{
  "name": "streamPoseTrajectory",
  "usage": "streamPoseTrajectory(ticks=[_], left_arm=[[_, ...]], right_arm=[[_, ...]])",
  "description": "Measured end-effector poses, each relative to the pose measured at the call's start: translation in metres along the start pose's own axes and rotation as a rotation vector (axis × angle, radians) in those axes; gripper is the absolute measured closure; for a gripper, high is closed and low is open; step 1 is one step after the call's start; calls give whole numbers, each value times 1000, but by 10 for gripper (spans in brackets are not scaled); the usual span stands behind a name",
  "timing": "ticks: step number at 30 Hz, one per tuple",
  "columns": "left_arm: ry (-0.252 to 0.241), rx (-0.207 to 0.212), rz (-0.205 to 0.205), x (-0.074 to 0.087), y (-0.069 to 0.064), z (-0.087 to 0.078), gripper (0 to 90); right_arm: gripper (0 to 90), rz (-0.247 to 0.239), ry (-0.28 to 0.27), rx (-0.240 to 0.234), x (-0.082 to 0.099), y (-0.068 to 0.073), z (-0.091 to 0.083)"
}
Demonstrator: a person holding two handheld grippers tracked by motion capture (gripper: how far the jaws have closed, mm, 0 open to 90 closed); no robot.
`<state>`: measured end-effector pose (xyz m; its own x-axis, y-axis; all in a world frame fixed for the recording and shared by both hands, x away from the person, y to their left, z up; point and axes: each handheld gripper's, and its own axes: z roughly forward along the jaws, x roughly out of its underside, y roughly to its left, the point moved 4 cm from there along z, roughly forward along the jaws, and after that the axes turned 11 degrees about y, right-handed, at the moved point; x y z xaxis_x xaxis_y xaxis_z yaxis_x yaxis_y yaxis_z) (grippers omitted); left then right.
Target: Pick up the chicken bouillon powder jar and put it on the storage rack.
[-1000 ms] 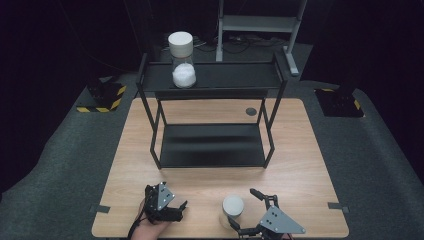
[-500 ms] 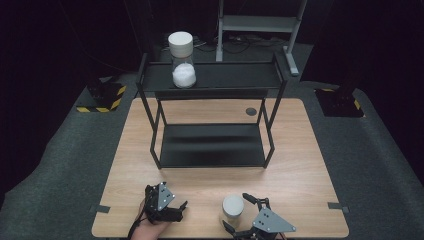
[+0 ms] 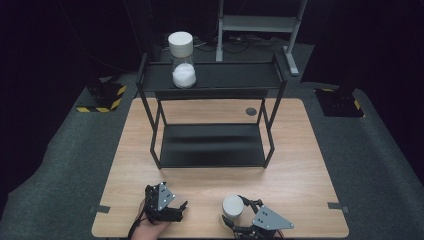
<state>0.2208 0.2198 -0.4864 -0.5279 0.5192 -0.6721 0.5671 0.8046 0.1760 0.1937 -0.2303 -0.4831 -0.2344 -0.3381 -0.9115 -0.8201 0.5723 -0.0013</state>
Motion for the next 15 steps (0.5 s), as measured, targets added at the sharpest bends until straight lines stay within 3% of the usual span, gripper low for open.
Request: streamPoseTrajectory(ticks=[3,15], left_arm=[[0,-1,1,0,0,0,10],[0,0,1,0,0,0,9]], right_arm=[[328,0,-6,-5,1,-1,0],[334,-4,-3,-4,-1,-1,0]])
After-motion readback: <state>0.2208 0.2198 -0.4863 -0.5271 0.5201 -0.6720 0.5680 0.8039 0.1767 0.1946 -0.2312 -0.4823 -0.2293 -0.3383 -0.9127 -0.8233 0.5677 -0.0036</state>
